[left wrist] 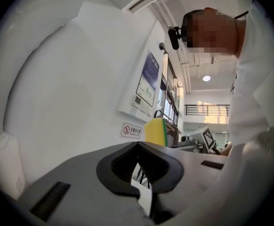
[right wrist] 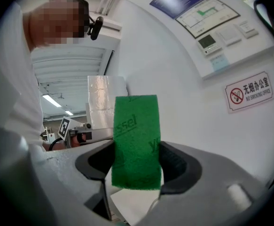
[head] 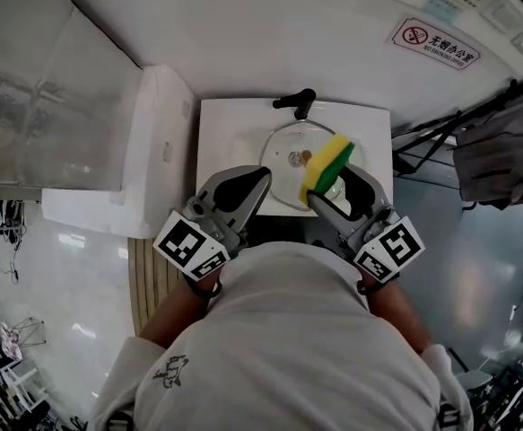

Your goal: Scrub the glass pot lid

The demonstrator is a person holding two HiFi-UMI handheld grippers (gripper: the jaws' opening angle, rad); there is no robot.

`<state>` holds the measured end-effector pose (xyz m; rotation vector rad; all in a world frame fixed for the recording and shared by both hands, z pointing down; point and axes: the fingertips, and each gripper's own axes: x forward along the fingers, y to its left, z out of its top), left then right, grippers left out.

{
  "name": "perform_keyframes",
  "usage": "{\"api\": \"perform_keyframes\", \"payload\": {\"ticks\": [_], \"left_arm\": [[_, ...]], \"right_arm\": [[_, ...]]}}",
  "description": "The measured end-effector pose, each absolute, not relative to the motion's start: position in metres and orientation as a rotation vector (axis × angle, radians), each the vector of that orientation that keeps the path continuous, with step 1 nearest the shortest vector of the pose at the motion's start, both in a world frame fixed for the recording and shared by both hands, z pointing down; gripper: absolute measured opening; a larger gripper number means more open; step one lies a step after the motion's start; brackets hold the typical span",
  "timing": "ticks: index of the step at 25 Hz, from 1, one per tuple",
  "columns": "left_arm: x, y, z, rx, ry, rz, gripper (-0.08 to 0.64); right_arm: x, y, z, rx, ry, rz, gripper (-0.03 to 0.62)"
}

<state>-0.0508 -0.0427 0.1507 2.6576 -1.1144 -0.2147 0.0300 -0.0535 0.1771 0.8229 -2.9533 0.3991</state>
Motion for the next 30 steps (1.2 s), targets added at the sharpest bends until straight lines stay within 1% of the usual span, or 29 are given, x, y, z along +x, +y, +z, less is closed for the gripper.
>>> {"api": "perform_keyframes", "payload": {"ticks": [7,16,25,30], "left_arm": [[-0.082,-0.062,0.173,2.651,-1.003,-0.165,-0.002],[-0.074,-0.087,0.22,2.568,-0.943,-0.09,-0.002],[-0.072,-0.119,0.303,2.434,-0.927,-0.009,0.002],[-0.071,-0.127,0.347,2.33,-0.921,0.053,0.017]], "right_arm": [[0.002,-0.067,0.19,0.931,-2.893,0.391,0.29],[0.014,-0.092,0.23,0.941,-2.821,0.509,0.29],[0.008,-0.117,0.271,0.82,-2.718,0.377,0.29],[0.012,-0.126,0.297,0.752,-2.653,0.428,0.291]]}}
